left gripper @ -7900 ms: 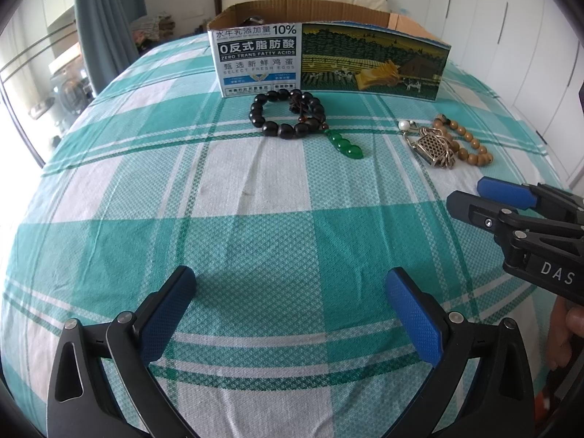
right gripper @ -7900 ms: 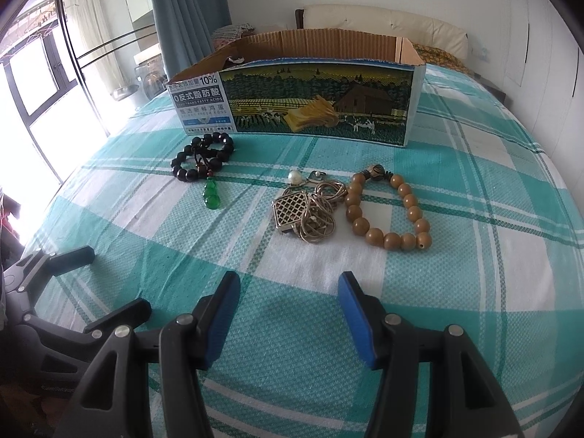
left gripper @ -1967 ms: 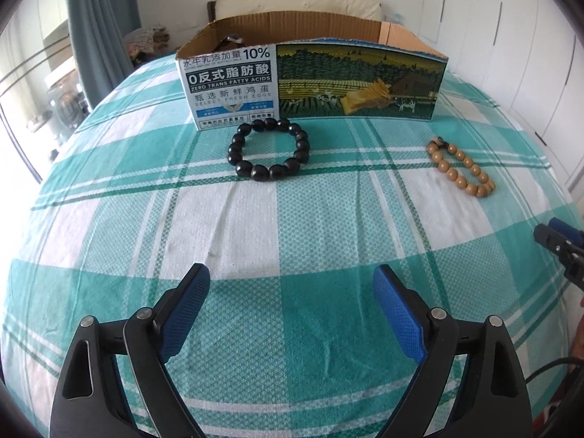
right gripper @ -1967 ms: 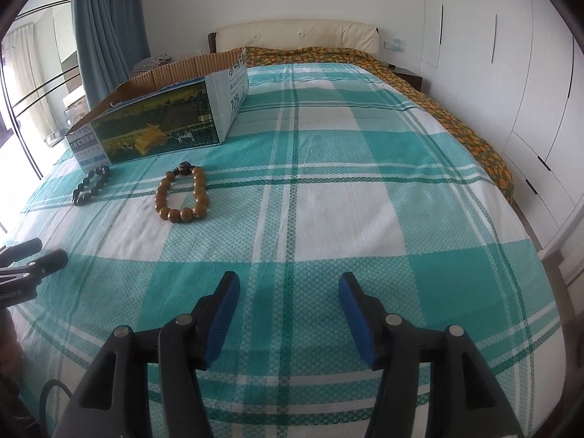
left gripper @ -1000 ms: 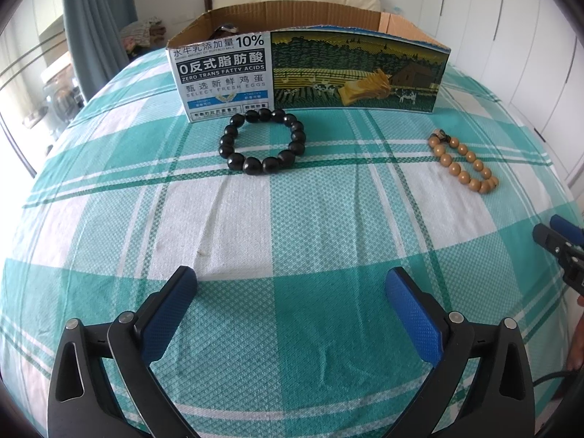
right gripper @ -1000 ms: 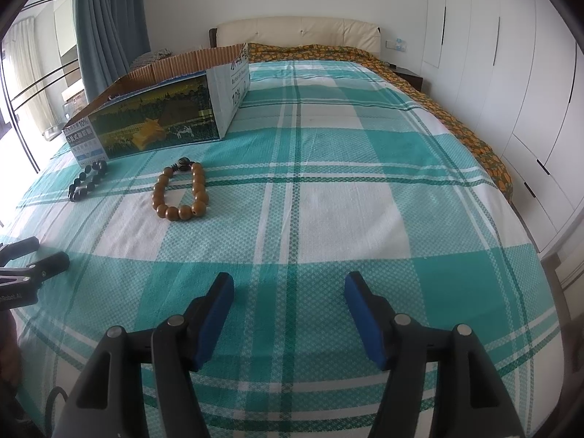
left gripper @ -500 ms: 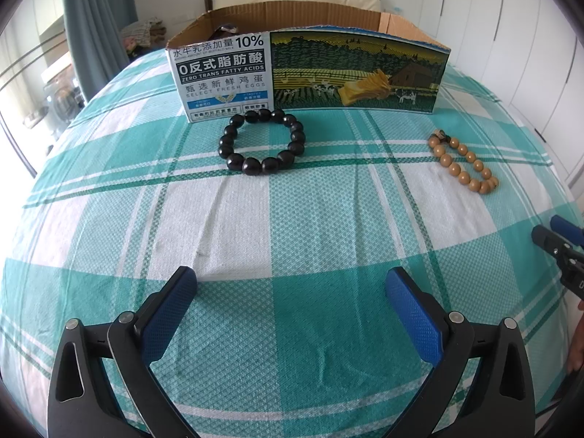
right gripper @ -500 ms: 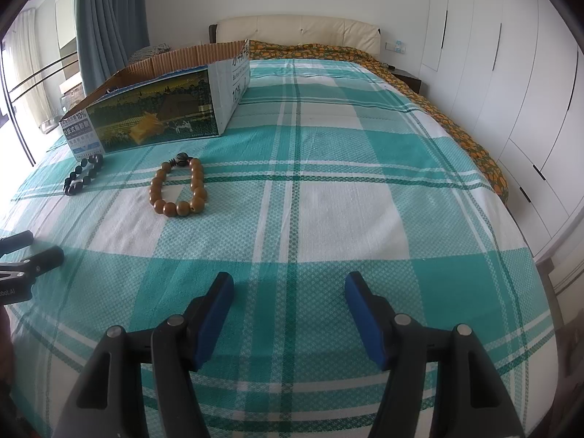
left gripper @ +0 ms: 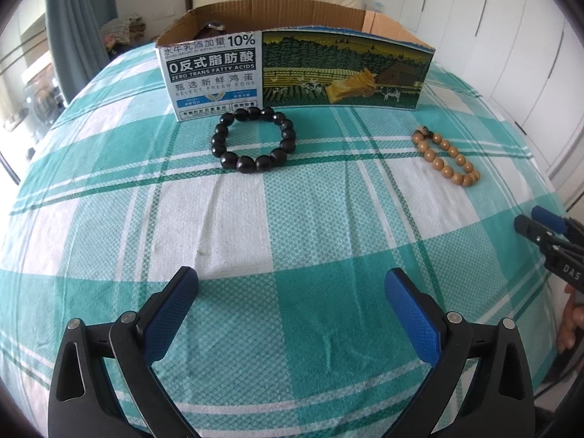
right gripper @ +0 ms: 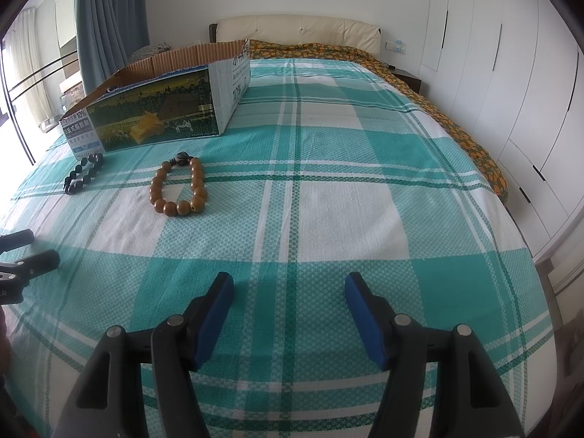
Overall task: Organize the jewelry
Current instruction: 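Grasp the black bead bracelet with the left tool while the right tool grasps the wooden bead bracelet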
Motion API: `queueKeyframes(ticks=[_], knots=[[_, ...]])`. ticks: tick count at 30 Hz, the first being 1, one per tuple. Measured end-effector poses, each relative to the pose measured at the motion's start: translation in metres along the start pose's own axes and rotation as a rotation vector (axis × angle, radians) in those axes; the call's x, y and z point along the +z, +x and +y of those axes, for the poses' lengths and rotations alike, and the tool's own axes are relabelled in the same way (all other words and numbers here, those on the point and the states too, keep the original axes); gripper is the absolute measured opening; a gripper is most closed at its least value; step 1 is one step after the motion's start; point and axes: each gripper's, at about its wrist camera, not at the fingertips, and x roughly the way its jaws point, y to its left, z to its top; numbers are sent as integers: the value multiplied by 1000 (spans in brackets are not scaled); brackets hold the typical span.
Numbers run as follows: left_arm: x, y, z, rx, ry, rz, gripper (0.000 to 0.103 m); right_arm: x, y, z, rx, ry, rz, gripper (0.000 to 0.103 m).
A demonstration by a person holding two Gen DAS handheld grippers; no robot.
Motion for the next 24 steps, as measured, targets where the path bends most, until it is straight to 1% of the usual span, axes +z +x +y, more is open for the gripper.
queueKeyframes(ticks=[2,4,7,9,10,12,13,14,15,16,17,18,19,20,21,22,24], knots=[[8,-10,17,-11,-39,-27,102,13,-7,3,75,-7,-43,65],[23,-13,35,-7,-84,-44,102,34,-7,13,121,-67,-67,65],[50,0,57,-6,-144,-36,102,65,12,31,188,-145,-38,65],[66,17,66,25,-156,-11,101,79,28,41,235,-169,-13,64],[72,24,68,39,-153,-7,101,84,36,46,251,-187,5,62],[82,37,68,56,-137,4,100,90,51,54,264,-230,34,52],[85,43,66,61,-126,15,97,90,57,58,266,-248,49,50],[87,50,62,65,-111,30,93,91,63,60,267,-265,65,47],[88,56,59,73,-94,47,89,90,67,63,270,-283,78,40],[87,60,54,98,-71,56,86,88,70,67,278,-306,91,36],[86,60,48,129,-39,43,80,85,72,71,278,-335,104,25],[84,57,42,114,-23,21,73,82,70,75,257,-369,86,18],[83,55,37,94,-11,4,55,80,69,78,245,-392,88,12],[82,53,32,87,10,-2,29,81,68,77,246,-385,97,12],[83,52,28,73,28,0,13,82,65,74,253,-355,101,12],[83,50,25,65,40,11,10,84,60,70,265,-324,94,12],[85,45,22,36,38,24,10,90,45,63,284,-287,75,12]])
